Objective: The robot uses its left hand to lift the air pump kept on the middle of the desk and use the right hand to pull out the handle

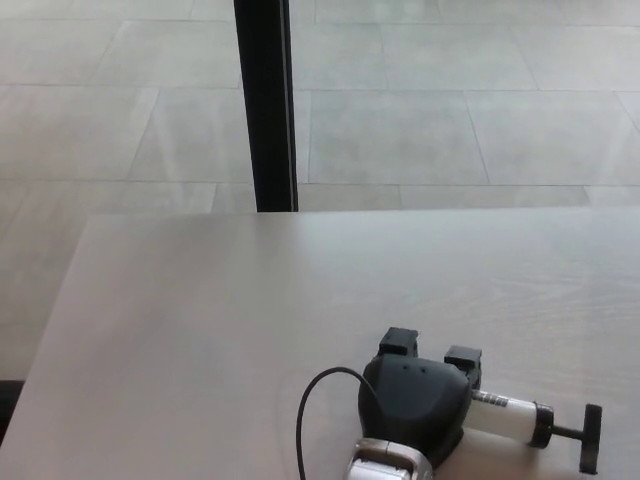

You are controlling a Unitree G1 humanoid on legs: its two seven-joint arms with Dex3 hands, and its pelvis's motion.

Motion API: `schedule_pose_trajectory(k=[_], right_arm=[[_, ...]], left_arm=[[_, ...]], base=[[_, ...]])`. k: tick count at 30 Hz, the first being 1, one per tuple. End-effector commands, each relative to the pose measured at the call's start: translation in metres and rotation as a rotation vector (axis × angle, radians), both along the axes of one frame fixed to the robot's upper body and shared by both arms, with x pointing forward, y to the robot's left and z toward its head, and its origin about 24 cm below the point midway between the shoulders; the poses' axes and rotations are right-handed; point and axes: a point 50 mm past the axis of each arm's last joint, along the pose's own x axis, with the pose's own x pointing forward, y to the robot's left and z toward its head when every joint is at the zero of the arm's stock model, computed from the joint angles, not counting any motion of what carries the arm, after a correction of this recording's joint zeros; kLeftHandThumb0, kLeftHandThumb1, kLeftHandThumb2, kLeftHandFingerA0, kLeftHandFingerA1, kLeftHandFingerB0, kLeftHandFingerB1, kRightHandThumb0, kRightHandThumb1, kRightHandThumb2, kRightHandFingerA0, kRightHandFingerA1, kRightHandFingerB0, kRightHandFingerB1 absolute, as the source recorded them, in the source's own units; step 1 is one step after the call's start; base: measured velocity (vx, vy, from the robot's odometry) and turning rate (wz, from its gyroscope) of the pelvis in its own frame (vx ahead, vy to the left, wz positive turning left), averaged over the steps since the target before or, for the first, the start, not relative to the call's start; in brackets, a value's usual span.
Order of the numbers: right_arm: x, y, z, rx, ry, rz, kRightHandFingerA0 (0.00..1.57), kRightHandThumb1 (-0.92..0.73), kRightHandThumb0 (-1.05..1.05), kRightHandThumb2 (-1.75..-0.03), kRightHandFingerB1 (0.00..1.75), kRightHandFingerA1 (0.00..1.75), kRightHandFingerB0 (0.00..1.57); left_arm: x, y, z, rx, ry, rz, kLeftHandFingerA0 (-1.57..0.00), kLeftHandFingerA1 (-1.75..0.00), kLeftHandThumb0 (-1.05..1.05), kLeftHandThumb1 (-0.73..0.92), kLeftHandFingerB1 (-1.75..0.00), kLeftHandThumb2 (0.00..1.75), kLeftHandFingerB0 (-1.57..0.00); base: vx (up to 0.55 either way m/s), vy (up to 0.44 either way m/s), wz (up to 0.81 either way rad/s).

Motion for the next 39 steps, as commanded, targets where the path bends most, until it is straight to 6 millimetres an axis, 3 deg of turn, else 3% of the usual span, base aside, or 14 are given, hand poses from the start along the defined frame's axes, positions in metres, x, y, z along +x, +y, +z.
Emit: schedule_pose_trajectory(k=[1, 6, 15, 16, 18, 21, 22, 23, 24, 25, 27, 28, 38, 39], right_arm=[[-0.002, 0.000, -0.009, 0.030, 0.012, -0.002, 0.51, -0.55, -0.42, -0.84, 0.52, 0.67, 0.39], [-0.004, 0.001, -0.014, 0.045, 0.012, 0.014, 0.56, -0.53, -0.45, -0.84, 0.53, 0.74, 0.39], [-0.005, 0.019, -0.014, -0.003, 0.046, 0.098, 0.52, -0.55, -0.51, -0.86, 0.51, 0.63, 0.36], [-0.004, 0.025, -0.014, -0.003, 0.046, 0.123, 0.57, -0.68, -0.47, -0.60, 0.39, 0.59, 0.42], [-0.003, 0.037, -0.014, -0.044, 0.066, 0.169, 0.57, -0.56, -0.53, -0.89, 0.52, 0.69, 0.37], [-0.001, 0.056, -0.017, -0.083, 0.106, 0.239, 0.60, -0.68, -0.48, -0.61, 0.40, 0.62, 0.44], [-0.001, 0.063, -0.021, -0.093, 0.126, 0.266, 0.56, -0.55, -0.54, -0.90, 0.53, 0.69, 0.38], [-0.002, 0.069, -0.025, -0.092, 0.141, 0.279, 0.62, -0.68, -0.51, -0.61, 0.40, 0.65, 0.46], [0.000, 0.081, -0.026, -0.108, 0.152, 0.315, 0.55, -0.54, -0.54, -0.90, 0.53, 0.69, 0.37], [0.002, 0.088, -0.027, -0.114, 0.158, 0.339, 0.57, -0.69, -0.51, -0.61, 0.41, 0.65, 0.42], [0.005, 0.099, -0.030, -0.101, 0.177, 0.360, 0.55, -0.54, -0.56, -0.90, 0.53, 0.71, 0.38], [0.006, 0.104, -0.032, -0.100, 0.189, 0.375, 0.55, -0.54, -0.58, -0.91, 0.53, 0.72, 0.37], [0.010, 0.141, -0.034, -0.125, 0.243, 0.465, 0.59, -0.75, -0.67, -0.63, 0.38, 0.72, 0.43], [0.011, 0.147, -0.033, -0.138, 0.248, 0.478, 0.57, -0.67, -0.72, -1.02, 0.52, 0.75, 0.35]], left_arm=[[0.011, 0.021, -0.006, -0.027, 0.102, 0.027, -0.71, -1.73, -0.21, 0.69, -1.29, 0.89, -0.64], [0.037, 0.038, 0.027, -0.113, -0.002, 0.059, -0.79, -1.75, -0.13, 0.69, -1.70, 1.03, -0.51], [0.059, 0.056, 0.069, -0.234, -0.174, 0.046, -0.85, -1.75, -0.10, 0.64, -1.63, 0.99, -0.64], [0.061, 0.059, 0.071, -0.239, -0.193, 0.049, -0.87, -1.75, -0.09, 0.60, -1.63, 1.02, -0.63], [0.067, 0.066, 0.079, -0.227, -0.215, 0.045, -0.87, -1.75, -0.09, 0.59, -1.66, 1.06, -0.65], [0.073, 0.075, 0.088, -0.190, -0.279, 0.059, -0.89, -1.75, -0.12, 0.56, -1.61, 1.05, -0.69], [0.074, 0.077, 0.089, -0.199, -0.271, 0.065, -0.89, -1.75, -0.12, 0.56, -1.60, 1.05, -0.69], [0.074, 0.079, 0.088, -0.196, -0.267, 0.074, -0.89, -1.75, -0.11, 0.56, -1.60, 1.05, -0.69], [0.076, 0.081, 0.092, -0.196, -0.284, 0.079, -1.19, -1.41, -0.14, 0.47, -1.27, 1.09, -0.99], [0.076, 0.083, 0.092, -0.199, -0.282, 0.087, -1.18, -1.40, -0.13, 0.47, -1.27, 1.07, -0.99], [0.078, 0.086, 0.092, -0.194, -0.274, 0.108, -0.87, -1.75, -0.10, 0.53, -1.57, 1.04, -0.72], [0.078, 0.087, 0.092, -0.195, -0.277, 0.112, -1.20, -1.38, -0.13, 0.47, -1.24, 1.07, -1.00], [0.084, 0.091, 0.097, -0.251, -0.278, 0.156, -0.92, -1.75, -0.09, 0.51, -1.60, 1.07, -0.73], [0.084, 0.091, 0.099, -0.263, -0.259, 0.168, -1.21, -1.42, -0.16, 0.49, -1.27, 1.07, -0.96]], base=[[0.00, 0.000, 0.00], [0.00, 0.000, 0.00], [0.00, 0.000, 0.00], [0.00, 0.000, 0.00], [0.00, 0.000, 0.00], [0.00, 0.000, 0.00], [0.00, 0.000, 0.00], [0.00, 0.000, 0.00], [0.00, 0.000, 0.00], [0.00, 0.000, 0.00], [0.00, 0.000, 0.00], [0.00, 0.000, 0.00], [0.00, 0.000, 0.00], [0.00, 0.000, 0.00]])
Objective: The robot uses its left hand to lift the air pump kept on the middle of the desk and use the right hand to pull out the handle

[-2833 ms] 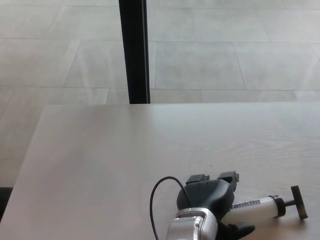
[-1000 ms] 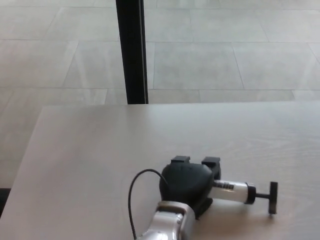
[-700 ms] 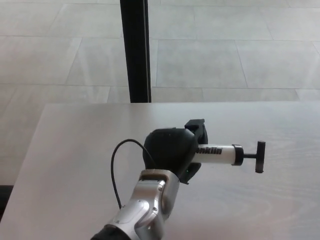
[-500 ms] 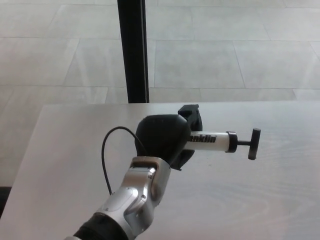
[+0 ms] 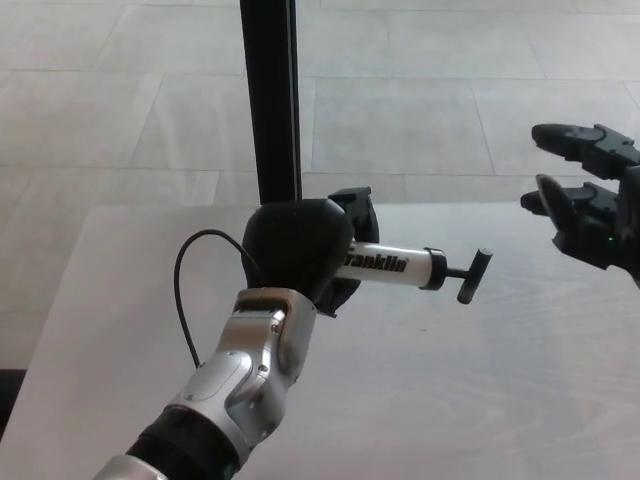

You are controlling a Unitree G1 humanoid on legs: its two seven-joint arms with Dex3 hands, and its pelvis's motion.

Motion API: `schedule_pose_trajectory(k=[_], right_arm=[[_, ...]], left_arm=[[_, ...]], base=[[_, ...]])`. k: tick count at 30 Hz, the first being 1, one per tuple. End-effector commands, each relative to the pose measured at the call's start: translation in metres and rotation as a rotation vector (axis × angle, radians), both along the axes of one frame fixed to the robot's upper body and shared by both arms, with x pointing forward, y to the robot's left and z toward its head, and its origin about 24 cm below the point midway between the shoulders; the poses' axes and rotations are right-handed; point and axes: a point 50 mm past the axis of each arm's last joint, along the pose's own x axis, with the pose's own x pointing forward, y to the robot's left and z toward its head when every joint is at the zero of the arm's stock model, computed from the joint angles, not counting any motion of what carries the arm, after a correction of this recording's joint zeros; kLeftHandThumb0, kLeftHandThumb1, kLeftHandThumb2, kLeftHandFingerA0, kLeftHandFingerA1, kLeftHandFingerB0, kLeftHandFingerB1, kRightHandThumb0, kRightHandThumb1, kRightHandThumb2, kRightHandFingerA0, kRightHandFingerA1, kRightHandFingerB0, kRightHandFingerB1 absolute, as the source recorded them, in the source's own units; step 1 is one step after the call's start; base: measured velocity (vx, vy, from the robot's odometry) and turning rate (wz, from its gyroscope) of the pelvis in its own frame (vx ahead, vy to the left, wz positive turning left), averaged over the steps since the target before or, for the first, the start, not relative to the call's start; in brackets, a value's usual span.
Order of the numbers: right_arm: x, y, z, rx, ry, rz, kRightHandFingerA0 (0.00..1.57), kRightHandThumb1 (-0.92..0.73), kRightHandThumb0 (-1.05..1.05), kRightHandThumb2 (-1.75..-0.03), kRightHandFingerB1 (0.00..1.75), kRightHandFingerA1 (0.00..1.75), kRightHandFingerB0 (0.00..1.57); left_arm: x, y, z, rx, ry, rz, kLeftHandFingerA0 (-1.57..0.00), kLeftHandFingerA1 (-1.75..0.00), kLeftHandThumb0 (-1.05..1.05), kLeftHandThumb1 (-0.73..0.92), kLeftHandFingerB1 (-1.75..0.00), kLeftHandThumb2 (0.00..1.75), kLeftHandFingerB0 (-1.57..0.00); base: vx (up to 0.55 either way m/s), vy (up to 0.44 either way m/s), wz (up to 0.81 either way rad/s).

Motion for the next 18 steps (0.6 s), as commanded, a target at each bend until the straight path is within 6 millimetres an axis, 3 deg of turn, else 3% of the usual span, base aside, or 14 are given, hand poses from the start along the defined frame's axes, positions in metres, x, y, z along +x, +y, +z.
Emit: schedule_pose_trajectory(k=[1, 2, 6, 7, 10, 11, 18], right_arm=[[0.002, 0.013, 0.003, -0.040, 0.041, 0.022, 0.57, -0.67, -0.72, -1.02, 0.52, 0.75, 0.35], [0.002, 0.014, 0.003, -0.040, 0.042, 0.022, 0.57, -0.81, -0.69, -0.64, 0.37, 0.73, 0.41], [0.003, 0.016, 0.002, -0.033, 0.040, 0.033, 0.55, -0.82, -0.67, -0.64, 0.38, 0.77, 0.41], [0.003, 0.015, 0.000, -0.035, 0.038, 0.033, 0.57, -0.81, -0.64, -0.64, 0.38, 0.78, 0.43], [0.003, 0.014, -0.006, -0.021, 0.059, 0.032, 0.55, -0.77, -0.57, -0.63, 0.39, 0.77, 0.40], [0.003, 0.014, -0.008, -0.012, 0.066, 0.028, 0.53, -0.57, -0.54, -0.92, 0.53, 0.75, 0.35], [0.004, 0.012, -0.022, 0.003, 0.101, 0.009, 0.52, -0.55, -0.53, -0.92, 0.54, 0.76, 0.37]], left_arm=[[0.004, 0.002, 0.009, -0.063, -0.002, 0.023, -1.21, -1.42, -0.16, 0.49, -1.27, 1.07, -0.96], [0.004, 0.002, 0.009, -0.069, -0.009, 0.021, -1.21, -1.42, -0.14, 0.47, -1.28, 1.06, -0.98], [0.003, 0.004, 0.010, -0.106, -0.018, 0.036, -1.20, -1.41, -0.16, 0.48, -1.26, 1.08, -0.96], [0.003, 0.004, 0.011, -0.124, -0.012, 0.036, -0.87, -1.75, -0.10, 0.56, -1.62, 1.00, -0.66], [0.003, 0.002, 0.014, -0.200, -0.006, 0.059, -0.90, -1.75, -0.12, 0.53, -1.59, 1.10, -0.71], [0.002, 0.002, 0.015, -0.210, -0.005, 0.058, -0.89, -1.75, -0.11, 0.58, -1.60, 1.02, -0.68], [-0.001, -0.002, 0.021, -0.320, -0.005, 0.046, -0.88, -1.75, -0.11, 0.60, -1.63, 0.97, -0.64]], base=[[0.00, 0.000, 0.00], [0.00, 0.000, 0.00], [0.00, 0.000, 0.00], [0.00, 0.000, 0.00], [0.00, 0.000, 0.00], [0.00, 0.000, 0.00], [0.00, 0.000, 0.00]])
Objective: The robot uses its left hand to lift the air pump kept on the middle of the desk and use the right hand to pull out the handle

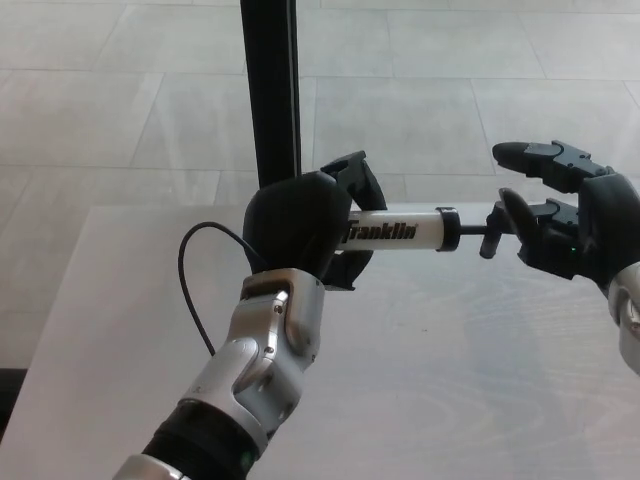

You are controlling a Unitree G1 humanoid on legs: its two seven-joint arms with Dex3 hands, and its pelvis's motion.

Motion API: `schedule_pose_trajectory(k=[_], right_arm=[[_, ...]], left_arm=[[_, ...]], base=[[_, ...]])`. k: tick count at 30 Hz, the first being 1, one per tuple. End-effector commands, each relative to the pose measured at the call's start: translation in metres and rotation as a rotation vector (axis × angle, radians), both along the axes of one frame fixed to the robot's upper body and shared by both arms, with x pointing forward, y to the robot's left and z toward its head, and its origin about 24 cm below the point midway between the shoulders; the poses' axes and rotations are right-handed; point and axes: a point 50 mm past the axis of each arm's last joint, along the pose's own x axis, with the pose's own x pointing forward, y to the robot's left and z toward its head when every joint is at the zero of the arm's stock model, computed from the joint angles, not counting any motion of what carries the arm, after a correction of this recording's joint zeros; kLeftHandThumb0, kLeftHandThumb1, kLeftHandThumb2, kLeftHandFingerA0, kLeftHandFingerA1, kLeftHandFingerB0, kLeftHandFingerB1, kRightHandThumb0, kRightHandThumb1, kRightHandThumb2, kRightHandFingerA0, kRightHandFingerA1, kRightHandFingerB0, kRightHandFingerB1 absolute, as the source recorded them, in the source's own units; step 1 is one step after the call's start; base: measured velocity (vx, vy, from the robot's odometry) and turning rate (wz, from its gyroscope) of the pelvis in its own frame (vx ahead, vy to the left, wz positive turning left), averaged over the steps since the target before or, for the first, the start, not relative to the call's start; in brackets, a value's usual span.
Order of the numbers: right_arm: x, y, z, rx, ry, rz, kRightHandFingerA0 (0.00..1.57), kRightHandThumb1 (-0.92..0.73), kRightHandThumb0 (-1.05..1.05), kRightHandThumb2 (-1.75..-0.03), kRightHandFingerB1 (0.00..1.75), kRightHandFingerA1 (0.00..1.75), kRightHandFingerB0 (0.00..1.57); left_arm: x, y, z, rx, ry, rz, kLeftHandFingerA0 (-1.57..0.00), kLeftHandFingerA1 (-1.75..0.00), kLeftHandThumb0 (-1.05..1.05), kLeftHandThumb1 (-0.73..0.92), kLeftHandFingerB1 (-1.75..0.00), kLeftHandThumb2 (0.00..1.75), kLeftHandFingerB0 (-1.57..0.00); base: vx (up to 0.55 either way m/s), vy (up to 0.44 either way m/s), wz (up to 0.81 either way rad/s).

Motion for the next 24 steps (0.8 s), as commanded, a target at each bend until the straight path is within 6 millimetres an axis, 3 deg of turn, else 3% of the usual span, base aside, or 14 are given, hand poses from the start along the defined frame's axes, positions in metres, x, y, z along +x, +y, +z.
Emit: schedule_pose_trajectory(k=[1, 3, 4, 7, 8, 9, 11, 12, 13, 14, 18, 19, 20, 24], right_arm=[[0.000, -0.003, -0.008, 0.004, 0.023, -0.016, 0.52, -0.55, -0.53, -0.92, 0.54, 0.76, 0.37], [0.001, -0.002, -0.010, 0.011, 0.026, -0.013, 0.51, -0.54, -0.54, -0.92, 0.54, 0.76, 0.38], [0.001, -0.002, -0.010, 0.007, 0.022, -0.014, 0.49, -0.69, -0.51, -0.61, 0.39, 0.76, 0.44], [0.002, -0.001, -0.009, -0.002, 0.016, -0.020, 0.48, -0.69, -0.51, -0.60, 0.38, 0.76, 0.45], [0.003, -0.002, -0.008, 0.000, 0.013, -0.022, 0.50, -0.54, -0.52, -0.91, 0.53, 0.76, 0.39], [0.003, -0.001, -0.007, 0.004, -0.014, -0.035, 0.55, -0.66, -0.47, -0.60, 0.40, 0.81, 0.50], [0.003, -0.001, -0.006, -0.001, -0.028, -0.040, 0.58, -0.66, -0.46, -0.60, 0.40, 0.78, 0.52], [0.003, -0.001, -0.002, 0.006, -0.067, -0.048, 0.78, -0.55, -0.41, -0.95, 0.60, 0.89, 0.47], [0.003, -0.001, 0.000, 0.011, -0.087, -0.053, 0.82, -0.71, -0.38, -0.61, 0.43, 0.96, 0.56], [0.003, -0.002, 0.001, 0.011, -0.095, -0.056, 0.82, -0.71, -0.38, -0.61, 0.43, 0.96, 0.56], [0.004, -0.002, 0.008, 0.094, -0.160, -0.057, 1.02, -0.79, -0.28, -0.63, 0.58, 1.46, 0.65], [0.004, -0.002, 0.009, 0.096, -0.165, -0.057, 1.02, -0.79, -0.28, -0.63, 0.58, 1.46, 0.65], [0.004, -0.002, 0.010, 0.103, -0.178, -0.052, 0.97, -0.79, -0.28, -0.70, 0.66, 1.59, 0.67], [0.006, -0.001, 0.014, 0.103, -0.214, -0.076, 0.99, -0.70, -0.17, -0.85, 0.86, 1.67, 0.84]], left_arm=[[-0.002, 0.003, 0.003, -0.092, 0.000, 0.015, -0.88, -1.75, -0.11, 0.60, -1.63, 0.97, -0.64], [-0.003, 0.003, 0.003, -0.118, -0.010, 0.014, -0.90, -1.75, -0.11, 0.59, -1.61, 0.98, -0.68], [-0.003, 0.002, 0.003, -0.121, 0.000, 0.014, -0.87, -1.75, -0.11, 0.61, -1.63, 0.98, -0.66], [-0.005, 0.002, 0.000, -0.127, 0.012, 0.016, -0.87, -1.75, -0.11, 0.62, -1.62, 0.95, -0.67], [-0.005, 0.002, -0.001, -0.131, 0.019, 0.017, -0.86, -1.75, -0.11, 0.61, -1.63, 0.98, -0.66], [-0.005, 0.002, -0.002, -0.132, 0.028, 0.019, -0.86, -1.75, -0.11, 0.60, -1.63, 1.01, -0.66], [-0.005, 0.002, -0.003, -0.131, 0.025, 0.018, -0.86, -1.75, -0.10, 0.58, -1.64, 1.04, -0.66], [-0.005, 0.001, -0.005, -0.121, 0.021, 0.021, -0.88, -1.75, -0.10, 0.58, -1.62, 1.03, -0.69], [-0.005, 0.001, -0.006, -0.122, 0.026, 0.023, -0.88, -1.75, -0.11, 0.59, -1.64, 1.03, -0.68], [-0.005, 0.001, -0.006, -0.129, 0.035, 0.024, -0.88, -1.75, -0.11, 0.59, -1.64, 1.03, -0.68], [-0.006, 0.001, -0.008, -0.115, 0.022, 0.015, -0.87, -1.75, -0.11, 0.57, -1.62, 1.03, -0.71], [-0.006, 0.000, -0.008, -0.114, 0.021, 0.014, -0.87, -1.75, -0.11, 0.57, -1.62, 1.03, -0.71], [-0.006, 0.000, -0.008, -0.113, 0.023, 0.014, -0.88, -1.75, -0.11, 0.57, -1.62, 1.04, -0.71], [-0.006, -0.002, -0.008, -0.120, 0.024, 0.001, -0.92, -1.75, -0.12, 0.54, -1.63, 1.10, -0.70]], base=[[0.00, 0.000, 0.00], [0.00, 0.000, 0.00], [0.00, 0.000, 0.00], [0.00, 0.000, 0.00], [0.00, 0.000, 0.00], [0.00, 0.000, 0.00], [0.00, 0.000, 0.00], [0.00, 0.000, 0.00], [0.00, 0.000, 0.00], [0.00, 0.000, 0.00], [0.00, 0.000, 0.00], [0.00, 0.000, 0.00], [0.00, 0.000, 0.00], [0.00, 0.000, 0.00]])
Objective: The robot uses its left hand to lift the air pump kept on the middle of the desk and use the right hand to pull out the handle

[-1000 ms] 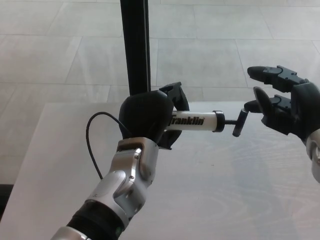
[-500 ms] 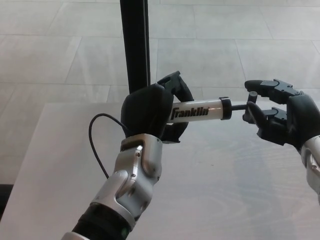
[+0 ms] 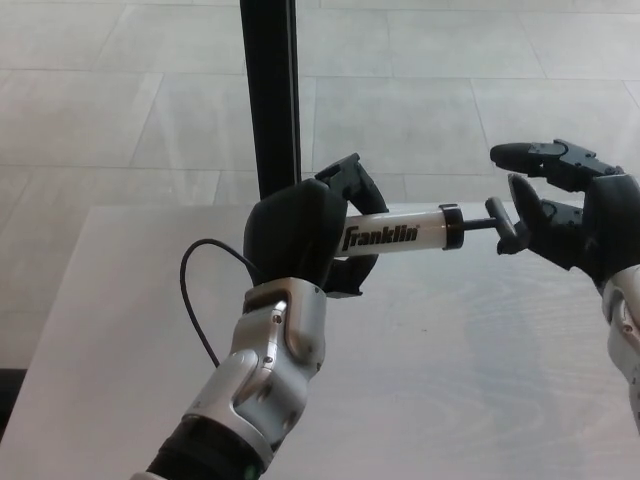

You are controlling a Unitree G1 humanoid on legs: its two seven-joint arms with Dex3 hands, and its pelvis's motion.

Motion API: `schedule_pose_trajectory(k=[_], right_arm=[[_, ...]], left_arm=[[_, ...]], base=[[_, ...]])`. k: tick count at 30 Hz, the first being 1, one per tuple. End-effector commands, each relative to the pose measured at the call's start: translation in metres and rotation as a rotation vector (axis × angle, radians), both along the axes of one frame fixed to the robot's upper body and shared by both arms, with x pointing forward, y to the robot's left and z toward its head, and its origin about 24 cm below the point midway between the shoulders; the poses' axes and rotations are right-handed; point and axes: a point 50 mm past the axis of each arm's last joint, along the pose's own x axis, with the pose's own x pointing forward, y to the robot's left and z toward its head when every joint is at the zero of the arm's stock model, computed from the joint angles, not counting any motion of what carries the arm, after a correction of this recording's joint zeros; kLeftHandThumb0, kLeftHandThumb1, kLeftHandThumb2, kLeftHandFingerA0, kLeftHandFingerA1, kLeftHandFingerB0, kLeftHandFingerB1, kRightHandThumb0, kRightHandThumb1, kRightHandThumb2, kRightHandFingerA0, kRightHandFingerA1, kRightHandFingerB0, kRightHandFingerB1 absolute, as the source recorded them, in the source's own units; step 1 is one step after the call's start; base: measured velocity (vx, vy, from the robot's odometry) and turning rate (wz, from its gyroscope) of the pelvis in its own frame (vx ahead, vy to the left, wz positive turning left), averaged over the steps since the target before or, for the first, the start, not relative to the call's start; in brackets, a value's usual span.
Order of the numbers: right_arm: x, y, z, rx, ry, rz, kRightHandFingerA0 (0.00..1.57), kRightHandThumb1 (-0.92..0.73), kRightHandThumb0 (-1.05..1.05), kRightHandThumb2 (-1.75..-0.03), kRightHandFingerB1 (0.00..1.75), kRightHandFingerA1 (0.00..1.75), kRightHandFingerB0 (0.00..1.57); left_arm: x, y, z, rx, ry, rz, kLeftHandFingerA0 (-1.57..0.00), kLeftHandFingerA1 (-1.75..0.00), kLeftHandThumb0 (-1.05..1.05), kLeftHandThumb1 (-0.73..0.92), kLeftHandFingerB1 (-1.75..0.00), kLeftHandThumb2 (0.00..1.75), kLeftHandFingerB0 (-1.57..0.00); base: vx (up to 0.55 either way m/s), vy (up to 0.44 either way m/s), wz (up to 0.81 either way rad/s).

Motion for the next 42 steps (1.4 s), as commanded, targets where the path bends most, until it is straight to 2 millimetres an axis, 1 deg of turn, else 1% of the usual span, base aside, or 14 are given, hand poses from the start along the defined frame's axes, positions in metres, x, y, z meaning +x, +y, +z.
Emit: schedule_pose_trajectory(k=[1, 23, 24, 26, 27, 28, 29, 31, 32, 33, 36, 38, 39, 42], right_arm=[[0.001, 0.000, 0.012, 0.017, -0.104, -0.035, 0.94, -0.68, -0.15, -0.87, 0.90, 1.66, 0.86], [0.000, -0.005, -0.008, -0.093, -0.055, -0.059, 0.97, -0.65, -0.14, -0.84, 0.77, 1.67, 0.93], [-0.001, -0.006, -0.011, -0.097, -0.051, -0.066, 0.98, -0.69, -0.20, -0.70, 0.60, 1.70, 0.77], [-0.002, -0.008, -0.015, -0.112, -0.028, -0.074, 1.28, -0.49, -0.35, -0.91, 0.59, 1.39, 0.48], [-0.002, -0.009, -0.017, -0.117, -0.023, -0.072, 0.96, -0.62, -0.35, -0.63, 0.39, 1.74, 0.47], [-0.002, -0.008, -0.017, -0.133, -0.016, -0.073, 1.01, -0.60, -0.39, -0.58, 0.35, 1.72, 0.41], [-0.002, -0.007, -0.018, -0.153, -0.022, -0.067, 1.29, -0.39, -0.42, -0.84, 0.52, 1.42, 0.28], [-0.002, -0.007, -0.018, -0.164, -0.024, -0.063, 1.01, -0.56, -0.42, -0.60, 0.37, 1.73, 0.41], [-0.002, -0.007, -0.019, -0.163, -0.034, -0.061, 1.32, -0.42, -0.44, -0.87, 0.56, 1.42, 0.39], [-0.003, -0.006, -0.019, -0.169, -0.050, -0.063, 1.02, -0.59, -0.38, -0.61, 0.42, 1.70, 0.53], [-0.002, -0.005, -0.018, -0.138, -0.072, -0.085, 0.97, -0.69, -0.26, -0.60, 0.47, 1.72, 0.65], [-0.002, -0.004, -0.016, -0.134, -0.100, -0.101, 0.86, -0.73, -0.22, -0.65, 0.58, 1.72, 0.73], [-0.002, -0.003, -0.014, -0.132, -0.121, -0.113, 0.84, -0.74, -0.17, -0.64, 0.65, 1.69, 0.75], [-0.001, -0.001, -0.011, -0.145, -0.193, -0.145, 0.83, -0.70, -0.18, -0.79, 0.96, 1.72, 0.84]], left_arm=[[0.000, 0.000, -0.001, -0.020, -0.012, -0.001, -0.93, -1.75, -0.11, 0.53, -1.64, 1.12, -0.71], [0.008, -0.006, 0.022, -0.053, -0.059, -0.006, -0.85, -1.75, -0.09, 0.55, -1.68, 1.02, -0.61], [0.008, -0.006, 0.024, -0.058, -0.066, -0.008, -1.18, -1.44, -0.16, 0.50, -1.27, 1.05, -0.91], [0.009, -0.006, 0.028, -0.065, -0.072, -0.015, -1.17, -1.41, -0.18, 0.52, -1.25, 1.03, -0.91], [0.009, -0.007, 0.029, -0.071, -0.071, -0.017, -1.17, -1.41, -0.18, 0.52, -1.25, 1.02, -0.91], [0.009, -0.007, 0.030, -0.075, -0.075, -0.016, -1.18, -1.41, -0.17, 0.52, -1.24, 1.02, -0.91], [0.009, -0.007, 0.030, -0.077, -0.076, -0.016, -1.17, -1.40, -0.17, 0.52, -1.24, 1.02, -0.91], [0.009, -0.007, 0.030, -0.080, -0.072, -0.014, -1.18, -1.42, -0.14, 0.50, -1.26, 1.02, -0.92], [0.009, -0.008, 0.029, -0.086, -0.065, -0.012, -1.19, -1.41, -0.16, 0.50, -1.24, 1.02, -0.92], [0.008, -0.007, 0.028, -0.085, -0.069, -0.013, -1.18, -1.41, -0.16, 0.50, -1.25, 1.03, -0.91], [0.008, -0.007, 0.026, -0.088, -0.069, -0.007, -1.20, -1.43, -0.14, 0.48, -1.27, 1.05, -0.93], [0.008, -0.007, 0.025, -0.094, -0.064, -0.007, -1.19, -1.44, -0.13, 0.48, -1.29, 1.08, -0.94], [0.008, -0.007, 0.024, -0.093, -0.061, -0.006, -0.86, -1.75, -0.08, 0.49, -1.69, 1.10, -0.63], [0.007, -0.007, 0.022, -0.085, -0.047, -0.008, -0.84, -1.75, -0.10, 0.53, -1.69, 1.08, -0.62]], base=[[0.00, 0.000, 0.00], [0.00, 0.000, 0.00], [0.00, 0.000, 0.00], [0.00, 0.000, 0.00], [0.00, 0.000, 0.00], [0.00, 0.000, 0.00], [0.00, 0.000, 0.00], [0.00, 0.000, 0.00], [0.00, 0.000, 0.00], [0.00, 0.000, 0.00], [0.00, 0.000, 0.00], [0.00, 0.000, 0.00], [0.00, 0.000, 0.00], [0.00, 0.000, 0.00]])
